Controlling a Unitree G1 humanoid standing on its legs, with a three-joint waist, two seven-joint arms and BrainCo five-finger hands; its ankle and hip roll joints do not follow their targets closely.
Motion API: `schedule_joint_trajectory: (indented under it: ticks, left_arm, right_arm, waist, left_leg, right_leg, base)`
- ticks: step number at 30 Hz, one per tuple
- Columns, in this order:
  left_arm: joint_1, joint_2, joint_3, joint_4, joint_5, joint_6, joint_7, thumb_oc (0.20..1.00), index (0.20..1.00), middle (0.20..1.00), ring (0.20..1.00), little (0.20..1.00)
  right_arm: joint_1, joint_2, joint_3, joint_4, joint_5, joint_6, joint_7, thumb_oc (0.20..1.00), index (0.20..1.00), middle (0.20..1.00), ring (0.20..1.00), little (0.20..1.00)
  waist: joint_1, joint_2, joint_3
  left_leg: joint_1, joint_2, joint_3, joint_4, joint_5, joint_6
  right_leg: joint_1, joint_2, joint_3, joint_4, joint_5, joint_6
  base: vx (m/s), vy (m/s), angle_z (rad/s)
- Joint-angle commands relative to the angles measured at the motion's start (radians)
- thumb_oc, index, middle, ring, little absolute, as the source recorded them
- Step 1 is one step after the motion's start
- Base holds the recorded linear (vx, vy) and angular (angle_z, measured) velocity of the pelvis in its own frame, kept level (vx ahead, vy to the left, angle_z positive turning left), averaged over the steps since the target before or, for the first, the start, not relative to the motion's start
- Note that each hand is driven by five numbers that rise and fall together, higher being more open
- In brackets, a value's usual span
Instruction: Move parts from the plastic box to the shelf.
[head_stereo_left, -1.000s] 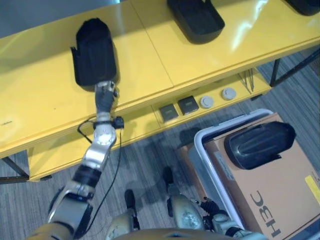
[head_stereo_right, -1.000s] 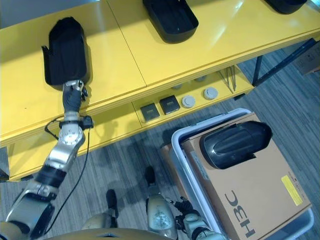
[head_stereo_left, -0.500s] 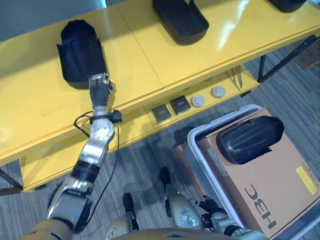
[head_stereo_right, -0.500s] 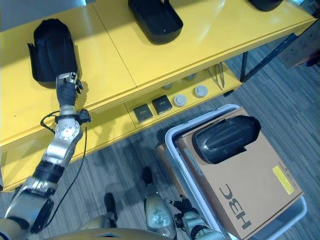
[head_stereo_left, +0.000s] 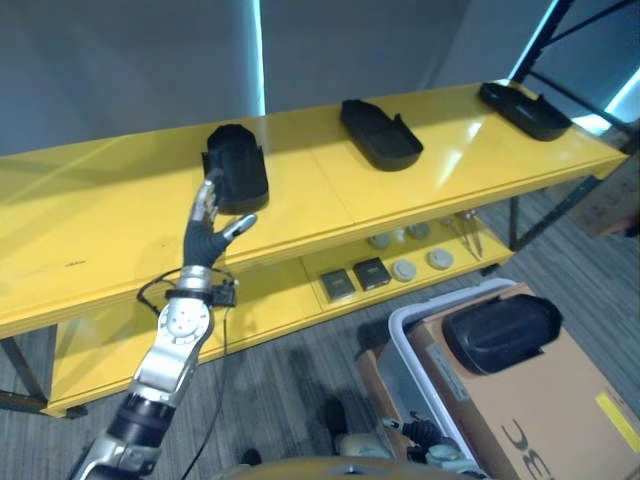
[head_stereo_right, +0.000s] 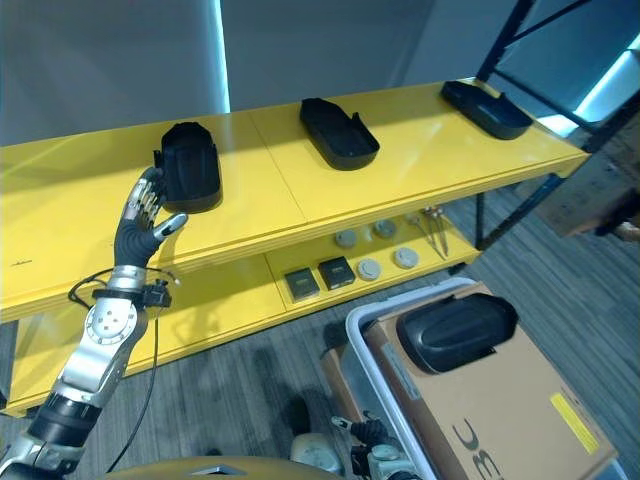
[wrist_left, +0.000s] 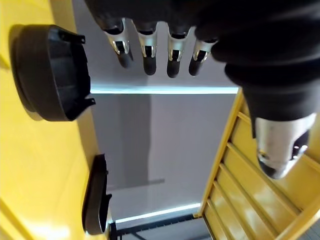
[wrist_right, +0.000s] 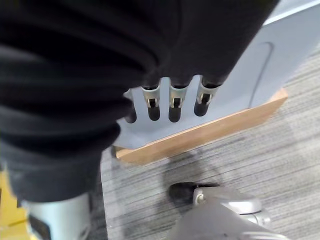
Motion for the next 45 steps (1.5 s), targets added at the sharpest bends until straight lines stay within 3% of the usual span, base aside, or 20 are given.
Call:
schedule_joint_trajectory:
  ticks: [1,4,6,7,8,9,10,13,14,17,18,22,24,25,26,30,34,37,41,45]
  left_arm:
    - [-0.053,0.023,0.009,-0.031,0.076,-0.051,0.002,1.0,1.0,1.0,1.0,1.0]
    - [-0.052,0.032,0.018,-0.016,0.097,-0.051,0.017,1.0,1.0,1.0,1.0,1.0]
    - [-0.04,0.033,0.031,-0.004,0.091,-0.05,0.021,1.0,1.0,1.0,1.0,1.0]
    - [-0.04,0.033,0.031,-0.004,0.091,-0.05,0.021,1.0,1.0,1.0,1.0,1.0]
    - [-0.009,0.035,0.053,0.005,0.091,-0.048,0.025,1.0,1.0,1.0,1.0,1.0]
    - [-0.008,0.035,0.053,0.004,0.091,-0.048,0.025,1.0,1.0,1.0,1.0,1.0]
    - [0.082,0.036,0.127,0.006,0.111,-0.035,0.041,1.0,1.0,1.0,1.0,1.0]
    - [0.141,0.04,0.167,0.029,0.149,-0.02,0.052,1.0,1.0,1.0,1.0,1.0]
    - [0.183,0.025,0.189,0.081,0.139,-0.012,0.056,1.0,1.0,1.0,1.0,1.0]
    - [0.192,0.02,0.2,0.128,0.15,-0.006,0.066,1.0,1.0,1.0,1.0,1.0]
    - [0.17,-0.009,0.207,0.29,0.183,0.01,0.139,1.0,1.0,1.0,1.0,1.0]
    - [0.145,-0.043,0.201,0.426,0.167,0.003,0.159,1.0,1.0,1.0,1.0,1.0]
    - [0.134,-0.036,0.18,0.501,0.205,0.019,0.163,1.0,1.0,1.0,1.0,1.0]
    - [0.125,-0.041,0.171,0.556,0.203,0.02,0.17,1.0,1.0,1.0,1.0,1.0]
    - [0.135,-0.047,0.172,0.641,0.225,0.04,0.192,1.0,1.0,1.0,1.0,1.0]
    - [0.14,-0.071,0.193,0.777,0.165,0.043,0.201,1.0,1.0,1.0,1.0,1.0]
    - [0.109,-0.111,0.17,1.009,0.133,0.049,0.147,1.0,1.0,1.0,1.0,1.0]
    - [0.118,-0.109,0.176,1.055,0.148,0.046,0.144,1.0,1.0,1.0,1.0,1.0]
    - [0.118,-0.107,0.19,1.156,0.159,0.054,0.156,1.0,1.0,1.0,1.0,1.0]
    - [0.107,-0.102,0.148,1.188,0.191,0.07,0.139,1.0,1.0,1.0,1.0,1.0]
  right_arm:
    - [0.016,0.017,0.0,0.004,0.071,-0.018,-0.041,1.0,1.0,1.0,1.0,1.0]
    - [0.034,0.027,-0.028,0.013,0.1,-0.022,-0.056,1.0,1.0,1.0,1.0,1.0]
    - [0.038,0.014,-0.03,0.043,0.079,-0.01,-0.054,1.0,1.0,1.0,1.0,1.0]
    - [0.038,0.014,-0.03,0.043,0.079,-0.01,-0.054,1.0,1.0,1.0,1.0,1.0]
    - [0.045,0.004,-0.027,0.057,0.047,-0.001,-0.053,1.0,1.0,1.0,1.0,1.0]
    - [0.045,0.005,-0.026,0.056,0.047,-0.001,-0.053,1.0,1.0,1.0,1.0,1.0]
    - [0.062,-0.003,-0.061,0.062,0.05,-0.001,-0.059,1.0,1.0,1.0,1.0,1.0]
    - [0.064,-0.004,-0.068,0.06,0.034,0.0,-0.059,1.0,1.0,1.0,1.0,1.0]
    - [0.065,-0.008,-0.057,0.069,-0.006,0.007,-0.061,1.0,1.0,1.0,1.0,1.0]
    - [0.062,-0.008,-0.044,0.069,-0.034,0.012,-0.068,1.0,1.0,1.0,1.0,1.0]
    - [0.056,-0.011,0.078,0.02,-0.187,0.011,-0.078,1.0,1.0,1.0,1.0,1.0]
    - [0.075,-0.031,0.115,-0.067,-0.193,-0.005,-0.068,1.0,1.0,1.0,1.0,1.0]
    - [0.082,-0.065,0.144,-0.132,-0.222,-0.014,-0.065,1.0,1.0,1.0,1.0,1.0]
    - [0.073,-0.086,0.154,-0.153,-0.235,-0.016,-0.068,1.0,1.0,1.0,1.0,1.0]
    - [0.069,-0.117,0.14,-0.271,-0.222,-0.029,-0.083,1.0,1.0,1.0,1.0,1.0]
    - [0.063,-0.14,0.124,-0.408,-0.193,-0.062,-0.088,1.0,1.0,1.0,1.0,1.0]
    - [0.097,-0.173,0.074,-0.64,-0.155,-0.121,-0.085,1.0,1.0,1.0,1.0,1.0]
    - [0.104,-0.184,0.052,-0.802,-0.182,-0.158,-0.111,1.0,1.0,1.0,1.0,1.0]
    - [0.051,-0.182,0.07,-0.924,-0.232,-0.181,-0.152,1.0,1.0,1.0,1.0,1.0]
    - [-0.128,-0.173,0.11,-0.895,-0.262,-0.153,-0.2,1.0,1.0,1.0,1.0,1.0]
  waist:
    - [-0.041,0.013,0.054]
    - [-0.053,0.011,0.05]
    - [-0.024,0.019,0.05]
    - [-0.024,0.019,0.05]
    - [0.004,0.02,0.046]
    - [0.005,0.019,0.045]
    - [0.049,0.027,0.039]
    - [0.068,0.028,0.021]
    - [0.082,0.023,0.004]
    - [0.086,0.027,0.0]
    - [0.079,0.036,0.001]
    - [0.053,0.04,0.04]
    - [0.06,0.047,0.066]
    - [0.066,0.054,0.074]
    - [0.076,0.064,0.074]
    - [0.064,0.088,0.062]
    - [0.01,0.139,0.051]
    - [-0.001,0.147,0.048]
    - [0.016,0.142,0.054]
    - [0.061,0.132,0.069]
  left_leg:
    - [-0.015,0.051,-0.039,-0.027,-0.018,-0.025]
    - [-0.016,0.055,-0.004,-0.027,-0.015,-0.018]
    - [-0.013,0.069,0.032,-0.027,-0.007,-0.012]
    - [-0.013,0.069,0.032,-0.027,-0.007,-0.012]
    - [-0.014,0.077,0.066,-0.023,-0.005,-0.01]
    - [-0.015,0.076,0.067,-0.025,-0.001,-0.01]
    - [-0.021,0.095,0.165,-0.011,0.008,-0.008]
    - [-0.015,0.099,0.203,-0.008,-0.004,-0.018]
    - [-0.03,0.107,0.241,0.003,0.005,-0.028]
    - [-0.032,0.115,0.26,0.007,0.013,-0.037]
    - [-0.073,0.15,0.271,0.061,0.042,-0.069]
    - [-0.127,0.218,0.27,0.242,0.025,-0.108]
    - [-0.174,0.234,0.194,0.339,0.089,-0.125]
    - [-0.193,0.207,0.121,0.337,0.107,-0.133]
    - [-0.178,0.133,-0.038,0.24,0.053,-0.121]
    - [-0.162,0.132,-0.144,0.142,0.062,-0.118]
    - [-0.121,0.124,-0.105,0.109,0.05,-0.1]
    - [-0.099,0.106,-0.072,0.101,0.03,-0.087]
    - [-0.085,0.084,-0.022,0.09,0.011,-0.063]
    - [-0.11,0.072,-0.018,0.053,0.027,-0.057]
  right_leg:
    - [-0.031,-0.048,0.018,0.107,-0.043,0.031]
    - [-0.045,-0.05,-0.029,0.073,-0.059,0.02]
    - [-0.013,-0.066,-0.138,0.111,-0.149,-0.022]
    - [-0.013,-0.066,-0.138,0.111,-0.149,-0.022]
    - [0.035,-0.079,-0.227,0.155,-0.21,-0.041]
    - [0.033,-0.079,-0.226,0.155,-0.207,-0.042]
    - [0.109,-0.151,-0.404,0.235,-0.26,-0.06]
    - [0.162,-0.174,-0.445,0.23,-0.273,-0.038]
    - [0.213,-0.155,-0.466,0.143,-0.284,-0.031]
    - [0.217,-0.147,-0.46,0.101,-0.274,-0.031]
    - [0.228,-0.107,-0.415,0.039,-0.306,-0.056]
    - [0.253,-0.081,-0.403,0.028,-0.33,-0.098]
    - [0.253,-0.06,-0.387,0.024,-0.327,-0.129]
    - [0.25,-0.058,-0.37,0.018,-0.324,-0.132]
    - [0.244,-0.06,-0.312,0.008,-0.318,-0.121]
    - [0.223,-0.056,-0.24,0.018,-0.312,-0.106]
    - [0.226,-0.077,-0.204,0.031,-0.319,-0.089]
    - [0.222,-0.101,-0.185,0.037,-0.315,-0.071]
    - [0.191,-0.128,-0.149,0.058,-0.294,-0.048]
    - [0.166,-0.146,-0.175,0.027,-0.262,-0.039]
  base:
    - [-0.09,0.084,-0.53]
    - [-0.11,0.124,-0.64]
    - [-0.11,0.057,-0.85]
    - [-0.18,0.042,-0.79]
    - [-0.12,0.011,-0.83]
    - [-0.33,0.004,-1.2]
    - [-0.2,-0.021,-1.03]
    - [-0.11,-0.077,-1.16]
    - [-0.13,-0.173,-1.85]
    - [-0.09,-0.211,-1.05]
    - [-0.09,-0.423,-0.86]
    - [-0.06,-0.292,-0.43]
    - [-0.12,-0.144,-0.36]
    - [-0.09,-0.031,-0.46]
    - [-0.01,0.02,-0.65]
    - [0.06,0.081,-1.11]
    - [0.13,0.222,-0.64]
    - [0.11,0.225,-0.51]
    - [0.07,0.166,-0.33]
    - [-0.04,0.057,-0.11]
